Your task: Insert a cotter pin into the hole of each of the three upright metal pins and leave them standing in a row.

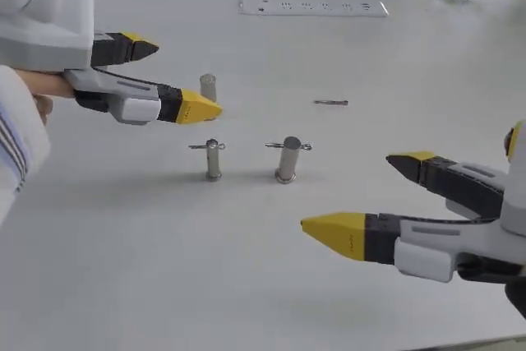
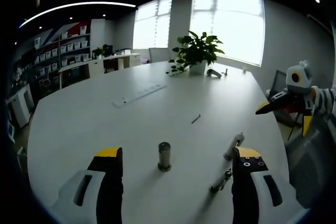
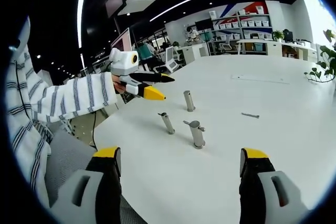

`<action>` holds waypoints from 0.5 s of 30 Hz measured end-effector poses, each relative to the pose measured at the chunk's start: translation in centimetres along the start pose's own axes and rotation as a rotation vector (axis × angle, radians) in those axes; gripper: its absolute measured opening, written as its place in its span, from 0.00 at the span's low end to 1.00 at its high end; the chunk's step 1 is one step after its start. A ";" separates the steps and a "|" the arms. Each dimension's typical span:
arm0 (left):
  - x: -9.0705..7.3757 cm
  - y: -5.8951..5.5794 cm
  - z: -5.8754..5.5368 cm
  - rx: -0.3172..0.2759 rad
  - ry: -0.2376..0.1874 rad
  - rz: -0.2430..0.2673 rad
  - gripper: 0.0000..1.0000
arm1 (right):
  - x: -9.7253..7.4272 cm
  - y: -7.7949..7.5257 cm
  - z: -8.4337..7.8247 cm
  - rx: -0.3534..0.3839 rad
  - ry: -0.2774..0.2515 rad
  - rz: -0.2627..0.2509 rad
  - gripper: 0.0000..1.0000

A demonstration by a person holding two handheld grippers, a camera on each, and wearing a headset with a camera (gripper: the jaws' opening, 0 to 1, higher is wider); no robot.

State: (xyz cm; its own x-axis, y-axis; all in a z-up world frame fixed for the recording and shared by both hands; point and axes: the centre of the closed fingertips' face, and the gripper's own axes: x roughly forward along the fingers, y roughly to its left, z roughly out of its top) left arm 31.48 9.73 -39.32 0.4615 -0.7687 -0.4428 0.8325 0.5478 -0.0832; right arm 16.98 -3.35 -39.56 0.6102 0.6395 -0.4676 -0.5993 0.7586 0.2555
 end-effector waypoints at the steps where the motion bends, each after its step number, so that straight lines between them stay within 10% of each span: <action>1: 0.2 0.1 0.0 0.000 0.002 0.001 0.84 | 0.0 0.0 0.0 0.001 -0.001 0.001 0.93; 15: 2.7 0.9 -1.0 -0.010 0.041 -0.009 0.69 | -0.1 -0.1 0.4 0.001 -0.009 -0.005 0.93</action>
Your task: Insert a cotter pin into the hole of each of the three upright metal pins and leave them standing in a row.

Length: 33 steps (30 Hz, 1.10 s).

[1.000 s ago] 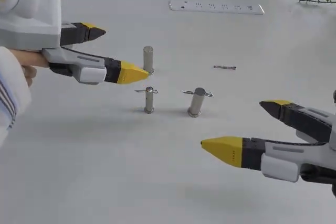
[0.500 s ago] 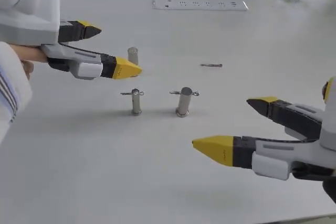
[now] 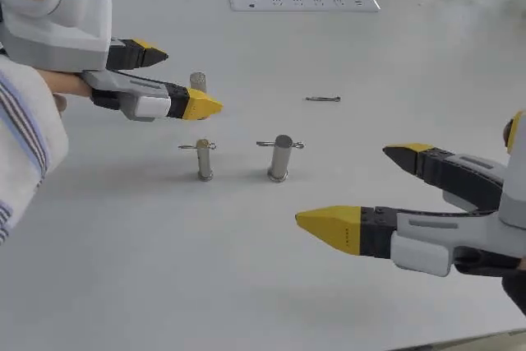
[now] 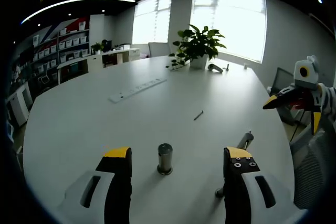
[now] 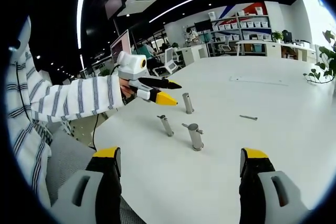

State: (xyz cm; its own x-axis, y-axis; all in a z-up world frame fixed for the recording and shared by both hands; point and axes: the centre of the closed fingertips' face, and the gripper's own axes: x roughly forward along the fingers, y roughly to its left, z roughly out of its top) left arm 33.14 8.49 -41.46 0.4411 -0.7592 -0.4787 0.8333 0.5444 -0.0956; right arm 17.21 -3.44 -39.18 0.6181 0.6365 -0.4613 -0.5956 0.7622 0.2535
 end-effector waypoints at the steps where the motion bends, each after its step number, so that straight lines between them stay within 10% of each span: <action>1: 0.1 0.1 -0.1 -0.001 0.002 0.000 0.66 | 0.0 0.0 0.0 0.000 0.000 0.000 0.93; 12: 1.5 1.3 -1.8 0.037 0.061 0.023 0.51 | -0.2 0.0 -0.2 -0.011 0.000 0.001 0.91; 33: 3.2 2.4 -1.9 0.020 0.034 0.038 0.19 | -0.2 -0.2 -0.5 -0.010 0.018 -0.001 0.91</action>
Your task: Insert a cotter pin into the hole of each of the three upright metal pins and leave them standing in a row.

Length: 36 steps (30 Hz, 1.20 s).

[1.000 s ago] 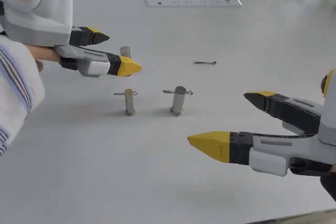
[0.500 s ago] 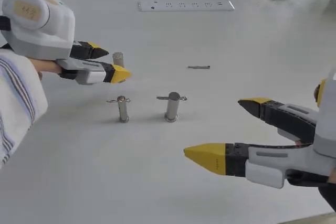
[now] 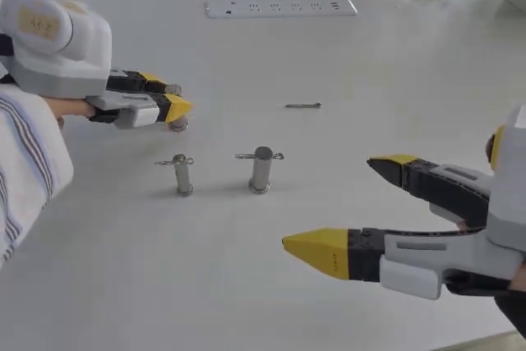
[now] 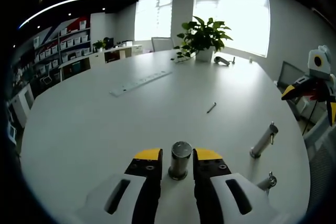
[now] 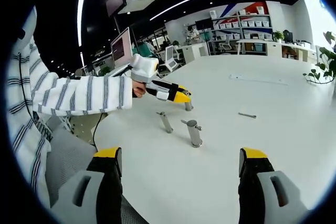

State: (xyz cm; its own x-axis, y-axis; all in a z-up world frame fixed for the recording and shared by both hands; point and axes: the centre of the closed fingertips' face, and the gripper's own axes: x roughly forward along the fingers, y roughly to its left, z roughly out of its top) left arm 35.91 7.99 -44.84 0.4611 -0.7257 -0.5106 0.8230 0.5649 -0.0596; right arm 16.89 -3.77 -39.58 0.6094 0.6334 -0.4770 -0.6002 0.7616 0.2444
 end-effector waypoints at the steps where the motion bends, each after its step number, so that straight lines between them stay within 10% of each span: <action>1: 0.1 0.0 0.0 -0.007 -0.003 0.000 0.19 | 0.0 0.0 0.0 -0.001 0.002 -0.001 0.91; 36: -1.5 0.1 -0.2 0.037 0.009 0.029 0.09 | -0.4 -0.3 0.4 0.002 -0.014 -0.006 0.92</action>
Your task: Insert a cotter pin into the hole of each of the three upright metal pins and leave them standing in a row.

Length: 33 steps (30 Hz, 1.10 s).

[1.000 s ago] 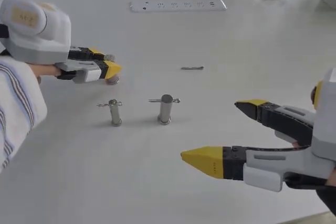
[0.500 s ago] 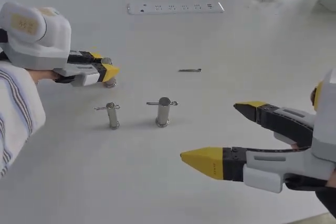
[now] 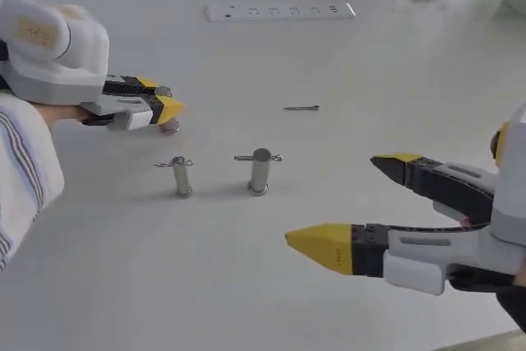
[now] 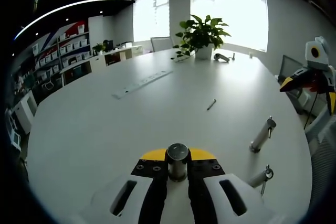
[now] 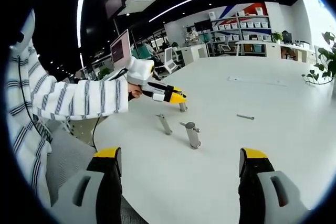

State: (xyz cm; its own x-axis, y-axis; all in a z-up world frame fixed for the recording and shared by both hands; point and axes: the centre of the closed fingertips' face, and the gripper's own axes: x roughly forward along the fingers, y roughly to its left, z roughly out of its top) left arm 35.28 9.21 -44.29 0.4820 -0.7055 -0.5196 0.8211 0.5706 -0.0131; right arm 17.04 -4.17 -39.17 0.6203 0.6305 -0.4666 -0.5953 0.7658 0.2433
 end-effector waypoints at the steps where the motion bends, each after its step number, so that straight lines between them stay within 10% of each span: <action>1: -0.4 0.1 0.0 -0.019 -0.001 0.006 0.09 | 0.0 0.1 0.0 0.000 -0.001 0.003 0.92; 22: -7.7 -1.7 -3.5 -0.100 0.029 0.080 0.09 | 0.9 0.5 0.1 -0.031 0.023 0.039 0.92; 33: -9.3 -5.2 -3.5 -0.094 0.010 0.087 0.09 | 1.5 0.8 0.2 -0.047 0.033 0.056 0.92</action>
State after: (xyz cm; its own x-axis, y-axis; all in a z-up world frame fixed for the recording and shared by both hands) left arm 25.46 14.32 -42.37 0.5470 -0.6476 -0.5304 0.7438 0.6667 -0.0470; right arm 17.58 -2.65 -39.50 0.5687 0.6671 -0.4812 -0.6526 0.7220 0.2297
